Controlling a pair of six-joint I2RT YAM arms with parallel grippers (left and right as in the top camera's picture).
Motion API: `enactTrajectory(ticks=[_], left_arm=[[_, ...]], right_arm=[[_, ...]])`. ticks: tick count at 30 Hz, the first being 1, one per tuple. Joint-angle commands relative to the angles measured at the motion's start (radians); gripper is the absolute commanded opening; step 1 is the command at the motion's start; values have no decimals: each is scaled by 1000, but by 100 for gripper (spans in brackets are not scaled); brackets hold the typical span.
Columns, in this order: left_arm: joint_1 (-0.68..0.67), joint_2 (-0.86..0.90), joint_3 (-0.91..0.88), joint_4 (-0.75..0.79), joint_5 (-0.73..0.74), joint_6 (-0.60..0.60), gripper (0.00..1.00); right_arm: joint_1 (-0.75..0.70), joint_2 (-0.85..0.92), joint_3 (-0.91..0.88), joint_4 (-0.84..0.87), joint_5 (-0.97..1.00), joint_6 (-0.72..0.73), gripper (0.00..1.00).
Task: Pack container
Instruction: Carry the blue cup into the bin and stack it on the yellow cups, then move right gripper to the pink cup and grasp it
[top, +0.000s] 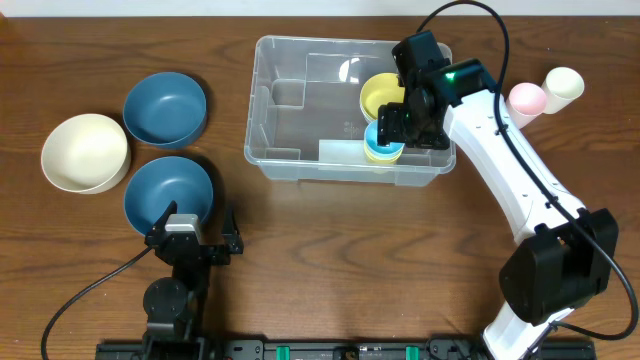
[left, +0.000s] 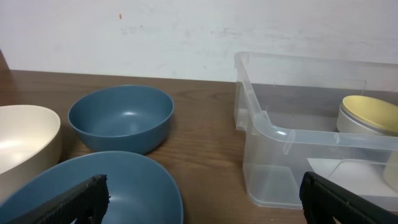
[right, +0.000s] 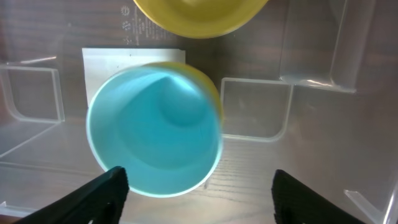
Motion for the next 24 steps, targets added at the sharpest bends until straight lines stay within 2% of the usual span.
enactTrajectory(ticks=[1, 8, 18, 24], left_arm=[[4, -5, -19, -36, -9, -6, 98], [4, -5, -19, -37, -9, -6, 98], [4, -5, -19, -36, -9, -6, 98], [4, -5, -19, -36, -9, -6, 98]], right_arm=[[3, -14, 59, -6, 1, -63, 78], [-67, -66, 200, -22, 80, -42, 79], [-396, -6, 206, 14, 124, 60, 71], [-517, 81, 206, 53, 124, 36, 69]])
